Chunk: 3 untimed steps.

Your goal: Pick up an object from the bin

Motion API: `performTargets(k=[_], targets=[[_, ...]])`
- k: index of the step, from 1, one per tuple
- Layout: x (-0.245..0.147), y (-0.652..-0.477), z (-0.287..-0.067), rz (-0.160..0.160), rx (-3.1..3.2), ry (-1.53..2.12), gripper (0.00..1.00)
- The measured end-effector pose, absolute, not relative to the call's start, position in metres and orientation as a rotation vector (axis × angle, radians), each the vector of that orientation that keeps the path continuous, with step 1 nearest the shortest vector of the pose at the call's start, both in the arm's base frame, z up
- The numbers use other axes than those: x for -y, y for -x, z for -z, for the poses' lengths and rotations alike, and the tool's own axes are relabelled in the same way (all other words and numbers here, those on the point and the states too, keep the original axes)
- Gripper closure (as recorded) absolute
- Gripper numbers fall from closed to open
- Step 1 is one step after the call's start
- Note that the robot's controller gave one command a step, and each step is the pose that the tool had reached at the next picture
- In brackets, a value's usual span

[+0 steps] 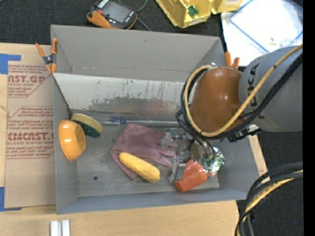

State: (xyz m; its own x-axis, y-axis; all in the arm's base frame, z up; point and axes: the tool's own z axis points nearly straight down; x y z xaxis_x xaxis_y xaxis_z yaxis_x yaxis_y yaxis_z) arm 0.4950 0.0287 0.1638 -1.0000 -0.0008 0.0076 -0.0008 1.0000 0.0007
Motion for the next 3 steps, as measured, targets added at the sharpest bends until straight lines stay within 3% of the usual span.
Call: performTargets(k=[1,2,3], targets=[[-0.029,-0.497,-0.168,0.002,3.142,0.0,0.0],[-0.034,-0.51,-0.067,0.003,3.131,0.228,0.0],[-0.044,-0.511,-0.14,0.006,3.119,0.461,0.0]])
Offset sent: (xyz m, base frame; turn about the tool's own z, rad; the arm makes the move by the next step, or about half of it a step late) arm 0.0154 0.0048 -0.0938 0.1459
